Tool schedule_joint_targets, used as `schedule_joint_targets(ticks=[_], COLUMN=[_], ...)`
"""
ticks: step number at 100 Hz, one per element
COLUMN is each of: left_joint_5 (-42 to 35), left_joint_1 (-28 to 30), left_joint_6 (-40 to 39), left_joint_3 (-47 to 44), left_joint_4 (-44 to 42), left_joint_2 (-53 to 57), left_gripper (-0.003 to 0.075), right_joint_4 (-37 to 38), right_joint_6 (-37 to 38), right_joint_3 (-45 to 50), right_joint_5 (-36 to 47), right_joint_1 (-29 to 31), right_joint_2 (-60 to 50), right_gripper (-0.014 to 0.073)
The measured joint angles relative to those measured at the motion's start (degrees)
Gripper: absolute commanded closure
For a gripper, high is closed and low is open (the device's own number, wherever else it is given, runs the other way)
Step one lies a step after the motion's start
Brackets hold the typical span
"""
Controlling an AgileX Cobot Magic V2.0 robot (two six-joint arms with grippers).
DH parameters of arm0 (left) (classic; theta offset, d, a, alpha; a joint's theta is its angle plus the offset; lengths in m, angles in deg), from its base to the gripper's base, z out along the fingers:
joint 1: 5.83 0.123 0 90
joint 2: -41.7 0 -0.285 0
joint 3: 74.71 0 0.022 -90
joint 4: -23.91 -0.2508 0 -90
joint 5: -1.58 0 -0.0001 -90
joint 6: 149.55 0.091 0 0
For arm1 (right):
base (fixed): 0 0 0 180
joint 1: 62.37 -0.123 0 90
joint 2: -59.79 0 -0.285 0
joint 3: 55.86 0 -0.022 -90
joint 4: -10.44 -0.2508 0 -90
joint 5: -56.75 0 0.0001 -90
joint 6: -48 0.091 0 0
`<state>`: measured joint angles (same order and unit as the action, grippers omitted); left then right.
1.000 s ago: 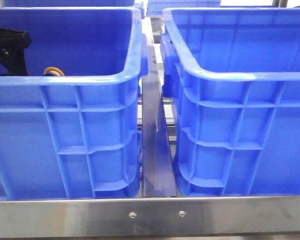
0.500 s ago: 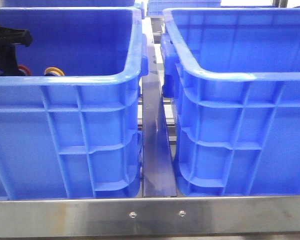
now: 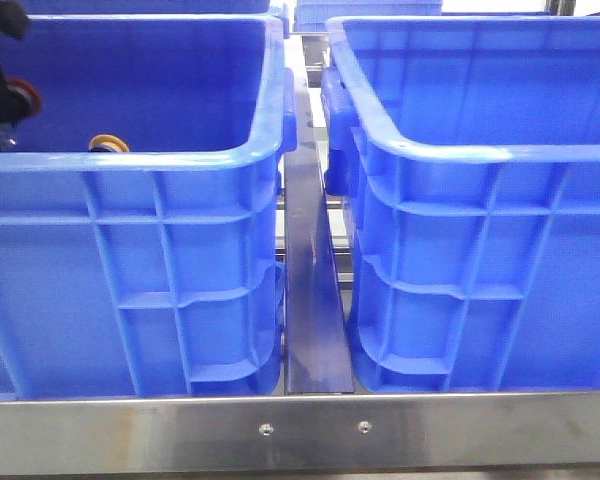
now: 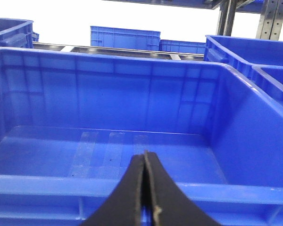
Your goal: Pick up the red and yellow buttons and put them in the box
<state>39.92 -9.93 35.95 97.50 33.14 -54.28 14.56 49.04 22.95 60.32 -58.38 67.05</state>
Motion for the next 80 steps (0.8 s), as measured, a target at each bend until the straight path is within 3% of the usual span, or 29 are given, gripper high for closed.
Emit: schedule_joint_targets(ticks=[32,80], left_joint_5=[-0.91,-2.46], left_joint_1=[-2.56,-28.24], left_joint_6=[20.32,23.40], left_joint_3=[-7.24,-7.38], left_joint_4=[17.47,20.12], left_joint_2=[14.15,16.97], left_gripper=[0.0584,0.0584], right_joint_4=[0.00,0.00], right_joint_6=[0.00,0.00], right_joint_3=[0.00,0.00], right_joint_5=[0.00,0.00], right_joint_1=[0.00,0.00], right_joint_2=[0.00,0.00], right_gripper=[0.0659,0.0659])
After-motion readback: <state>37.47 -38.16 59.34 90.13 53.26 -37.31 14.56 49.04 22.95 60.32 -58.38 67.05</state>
